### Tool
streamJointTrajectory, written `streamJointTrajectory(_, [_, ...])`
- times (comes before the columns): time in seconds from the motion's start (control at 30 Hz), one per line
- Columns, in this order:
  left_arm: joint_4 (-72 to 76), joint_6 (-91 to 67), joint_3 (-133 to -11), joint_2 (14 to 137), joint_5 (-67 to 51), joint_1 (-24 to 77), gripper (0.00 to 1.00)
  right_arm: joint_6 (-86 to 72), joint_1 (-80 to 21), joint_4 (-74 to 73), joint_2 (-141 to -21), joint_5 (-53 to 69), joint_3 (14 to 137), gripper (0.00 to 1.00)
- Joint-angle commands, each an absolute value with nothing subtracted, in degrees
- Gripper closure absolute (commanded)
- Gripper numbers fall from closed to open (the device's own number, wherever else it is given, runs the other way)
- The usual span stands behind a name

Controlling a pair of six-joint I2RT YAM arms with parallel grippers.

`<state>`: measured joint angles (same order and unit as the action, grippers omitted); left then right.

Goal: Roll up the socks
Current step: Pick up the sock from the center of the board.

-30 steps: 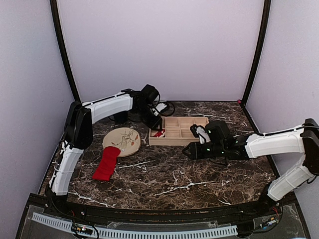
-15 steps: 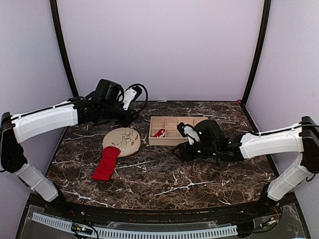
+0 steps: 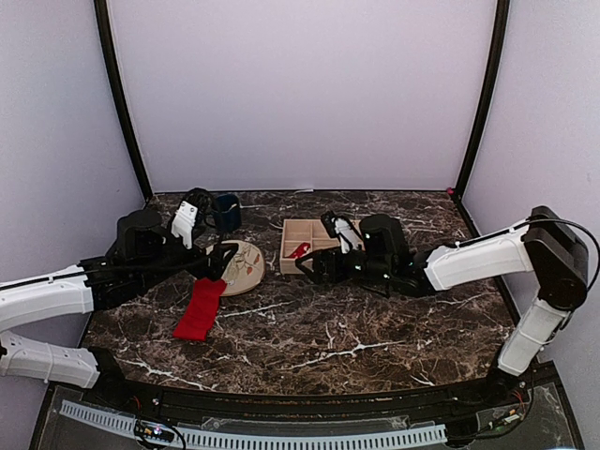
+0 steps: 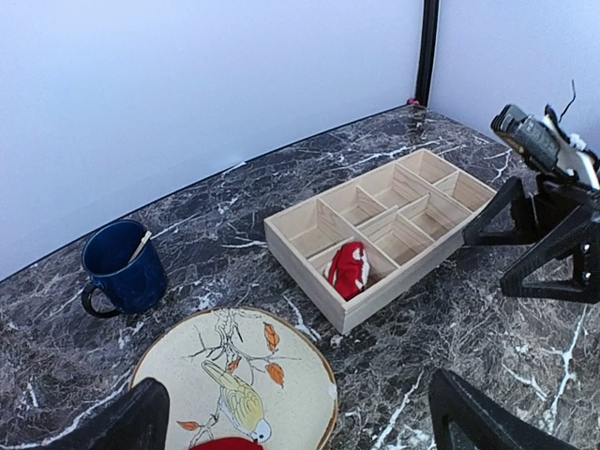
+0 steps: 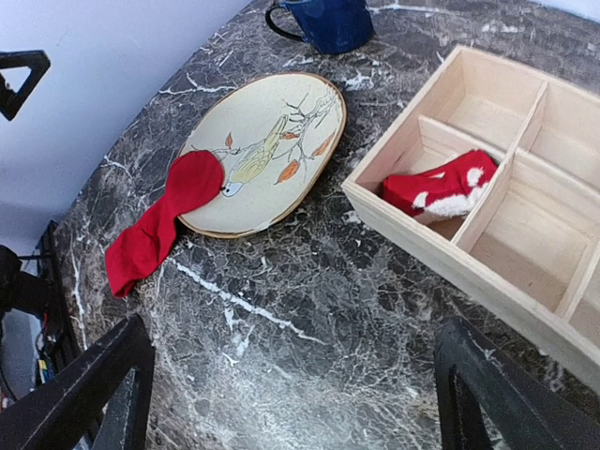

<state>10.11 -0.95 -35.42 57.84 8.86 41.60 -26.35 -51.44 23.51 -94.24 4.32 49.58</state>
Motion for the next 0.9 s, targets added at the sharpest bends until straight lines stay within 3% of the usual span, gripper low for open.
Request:
streamJointTrajectory(0.0, [7.35, -5.05, -36.73, 59.36, 11.09, 40.43, 0.01, -30.49, -50.56, 30.74, -98.91, 14.72, 53.73, 0.1])
streamJointTrajectory(0.13, [-5.47, -10.14, -41.95, 63.84, 13.82, 38.53, 0.07, -31.55, -50.83, 24.49, -105.06, 15.06, 60.43, 0.24])
streamJointTrajectory(0.4, [-15.92, -19.28, -43.92, 66.38, 7.99, 29.92, 0.01, -32.53, -53.52, 13.45, -113.04, 11.55, 72.51, 0.29])
streamJointTrajectory(0.63, [-20.24, -24.74, -43.08, 67.67, 1.97, 23.06, 0.14, -32.77, -56.6, 7.42, -120.42, 11.65, 81.51, 0.32])
streamJointTrajectory(0.87, [-14.85, -28.65, -37.21, 68.12, -9.6, 17.41, 0.15, -33.28, -59.5, 5.39, -125.24, 11.39, 87.63, 0.33])
